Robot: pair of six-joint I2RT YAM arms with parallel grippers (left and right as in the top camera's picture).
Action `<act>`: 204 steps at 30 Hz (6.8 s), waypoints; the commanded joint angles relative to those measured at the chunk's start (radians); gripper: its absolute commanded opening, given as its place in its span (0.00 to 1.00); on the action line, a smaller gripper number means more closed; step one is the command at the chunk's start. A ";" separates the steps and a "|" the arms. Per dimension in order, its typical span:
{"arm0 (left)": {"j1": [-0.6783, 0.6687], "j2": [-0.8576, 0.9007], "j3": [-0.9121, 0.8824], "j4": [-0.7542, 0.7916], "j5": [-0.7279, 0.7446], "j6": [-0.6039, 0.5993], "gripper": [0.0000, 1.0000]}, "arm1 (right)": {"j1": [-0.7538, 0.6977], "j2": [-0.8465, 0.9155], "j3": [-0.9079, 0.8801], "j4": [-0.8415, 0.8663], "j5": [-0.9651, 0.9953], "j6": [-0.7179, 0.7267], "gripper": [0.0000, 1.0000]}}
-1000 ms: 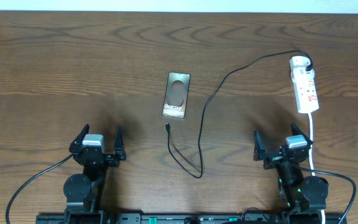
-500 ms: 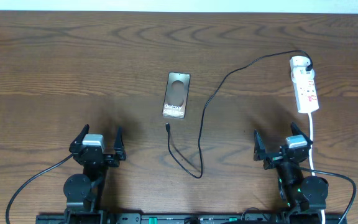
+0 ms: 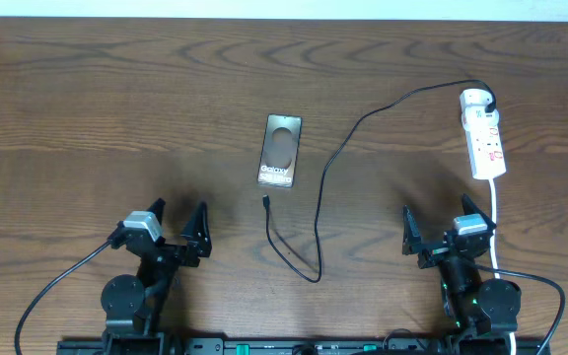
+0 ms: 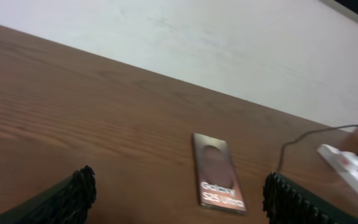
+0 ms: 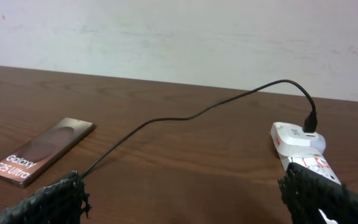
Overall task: Plug charger to phone and switch on socket
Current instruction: 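Move the left gripper forward over the phone, then lower the left gripper and pinch the phone's bottom edge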
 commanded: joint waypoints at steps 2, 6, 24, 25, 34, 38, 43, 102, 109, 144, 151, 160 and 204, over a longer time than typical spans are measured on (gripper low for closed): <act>0.000 0.028 -0.002 -0.030 0.130 -0.037 0.87 | -0.005 -0.007 -0.002 -0.004 0.002 -0.002 0.99; 0.000 0.166 0.145 -0.048 0.136 -0.030 0.87 | -0.005 -0.007 -0.002 -0.004 0.002 -0.002 0.99; -0.404 1.461 1.205 -0.523 -0.243 0.335 0.87 | -0.005 -0.007 -0.002 -0.004 0.002 -0.002 0.99; -0.421 1.504 1.205 -0.495 -0.238 0.335 0.88 | -0.005 -0.007 -0.002 -0.004 0.002 -0.002 0.99; -0.449 1.767 1.205 -0.452 -0.238 0.334 0.87 | -0.005 -0.007 -0.002 -0.004 0.002 -0.002 0.99; -0.455 1.840 1.205 -0.375 -0.219 0.324 0.87 | -0.005 -0.007 -0.002 -0.004 0.002 -0.002 0.99; -0.466 1.889 1.205 -0.279 -0.212 0.324 0.87 | -0.005 -0.007 -0.002 -0.004 0.002 -0.002 0.99; -0.468 2.053 1.205 -0.350 -0.329 0.297 0.71 | -0.005 -0.007 -0.002 -0.004 0.002 -0.002 0.99; -0.468 2.052 1.205 -0.350 -0.329 0.284 0.65 | -0.005 -0.007 -0.002 -0.004 0.002 -0.002 0.99; -0.468 1.999 1.423 -0.671 -0.407 0.419 0.96 | -0.005 -0.007 -0.002 -0.004 0.002 -0.002 0.99; -0.409 1.999 1.399 -0.697 -0.389 0.436 0.99 | -0.005 -0.007 -0.002 -0.004 0.002 -0.002 0.99; -0.376 2.001 1.364 -0.681 -0.282 0.441 0.99 | -0.005 -0.007 -0.002 -0.004 0.002 -0.002 0.99; -0.379 2.063 1.415 -0.727 -0.268 0.325 0.57 | -0.005 -0.007 -0.002 -0.004 0.002 -0.002 0.99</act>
